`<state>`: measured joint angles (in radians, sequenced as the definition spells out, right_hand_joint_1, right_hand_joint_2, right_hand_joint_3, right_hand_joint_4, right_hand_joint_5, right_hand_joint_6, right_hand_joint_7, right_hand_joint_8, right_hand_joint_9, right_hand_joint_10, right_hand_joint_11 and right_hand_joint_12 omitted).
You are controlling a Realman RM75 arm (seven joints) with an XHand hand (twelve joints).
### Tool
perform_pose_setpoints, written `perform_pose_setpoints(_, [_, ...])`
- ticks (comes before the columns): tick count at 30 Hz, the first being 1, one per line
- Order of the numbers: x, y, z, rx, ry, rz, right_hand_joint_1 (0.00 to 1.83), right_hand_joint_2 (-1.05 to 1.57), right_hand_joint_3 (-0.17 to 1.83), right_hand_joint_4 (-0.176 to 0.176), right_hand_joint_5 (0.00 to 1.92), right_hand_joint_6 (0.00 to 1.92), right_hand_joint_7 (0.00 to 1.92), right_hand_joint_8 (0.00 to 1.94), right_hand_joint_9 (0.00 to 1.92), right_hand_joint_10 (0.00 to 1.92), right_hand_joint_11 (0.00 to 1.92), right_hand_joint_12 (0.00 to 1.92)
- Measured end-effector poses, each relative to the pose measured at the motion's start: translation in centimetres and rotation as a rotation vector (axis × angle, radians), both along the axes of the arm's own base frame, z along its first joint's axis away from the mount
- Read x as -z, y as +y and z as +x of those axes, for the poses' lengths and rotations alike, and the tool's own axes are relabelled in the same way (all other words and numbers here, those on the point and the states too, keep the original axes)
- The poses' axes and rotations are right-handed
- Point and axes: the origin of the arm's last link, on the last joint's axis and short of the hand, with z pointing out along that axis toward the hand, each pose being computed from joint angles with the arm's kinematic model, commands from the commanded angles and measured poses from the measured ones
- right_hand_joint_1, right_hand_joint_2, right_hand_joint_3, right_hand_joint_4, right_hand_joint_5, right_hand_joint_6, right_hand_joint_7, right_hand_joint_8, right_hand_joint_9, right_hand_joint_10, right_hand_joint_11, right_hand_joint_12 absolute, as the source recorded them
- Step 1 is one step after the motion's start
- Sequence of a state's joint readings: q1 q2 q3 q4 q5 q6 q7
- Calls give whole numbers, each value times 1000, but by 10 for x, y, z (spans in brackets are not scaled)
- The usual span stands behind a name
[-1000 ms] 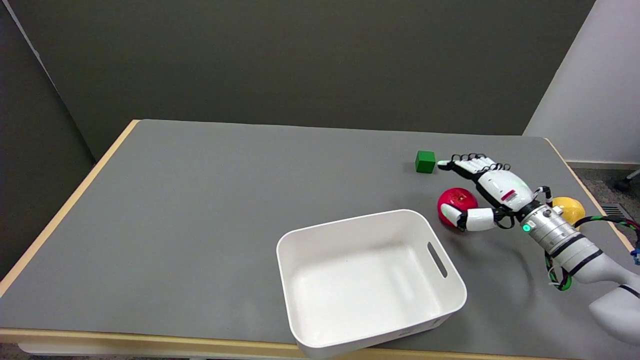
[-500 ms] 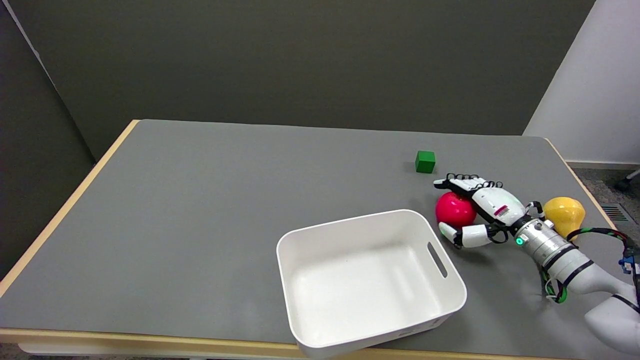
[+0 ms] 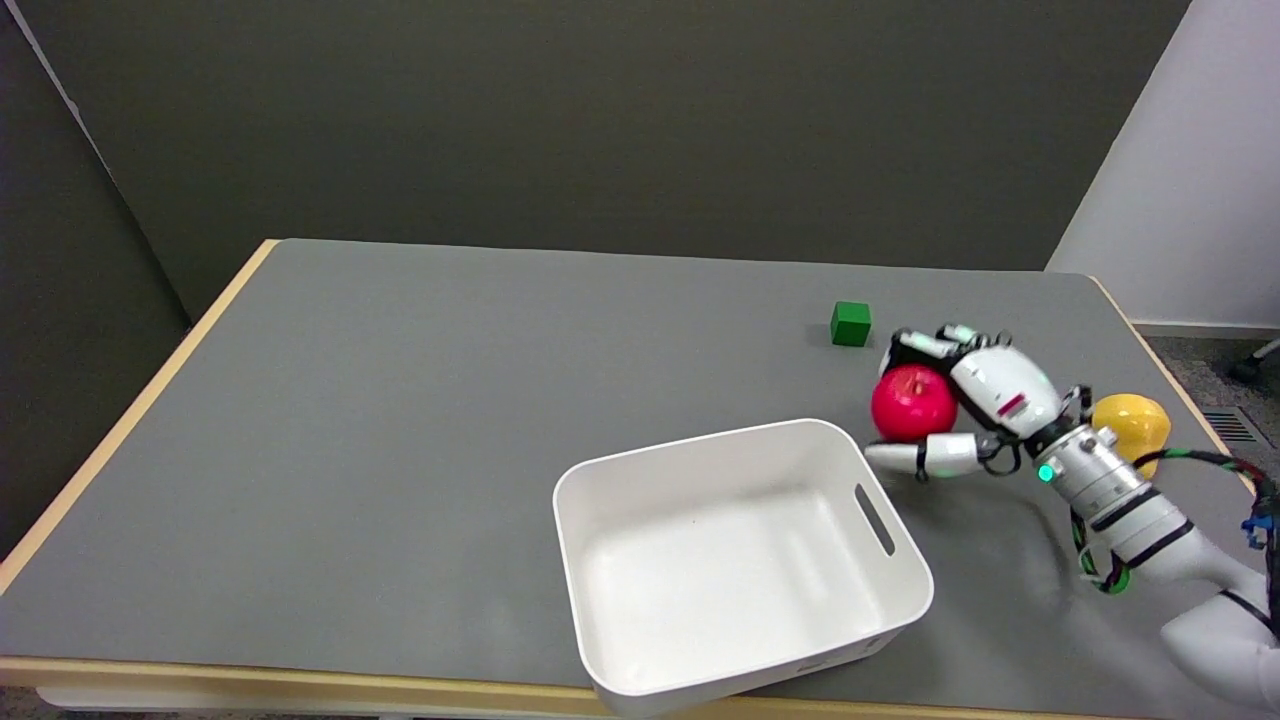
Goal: Pick up the red apple.
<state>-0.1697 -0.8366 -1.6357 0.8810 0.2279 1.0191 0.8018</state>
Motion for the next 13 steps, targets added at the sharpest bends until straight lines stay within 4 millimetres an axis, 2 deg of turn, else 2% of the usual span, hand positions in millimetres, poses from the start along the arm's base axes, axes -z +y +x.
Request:
perform_pose_setpoints(3, [-1, -4, 20, -81, 18, 11, 952, 1070, 444, 23, 694, 1512, 712, 1941, 913, 1921, 474, 1921])
perform_pose_setpoints(13, [-3, -11, 107, -363, 111, 76, 955, 1065, 447, 22, 699, 1506, 715, 1941, 931, 1921, 511, 1921])
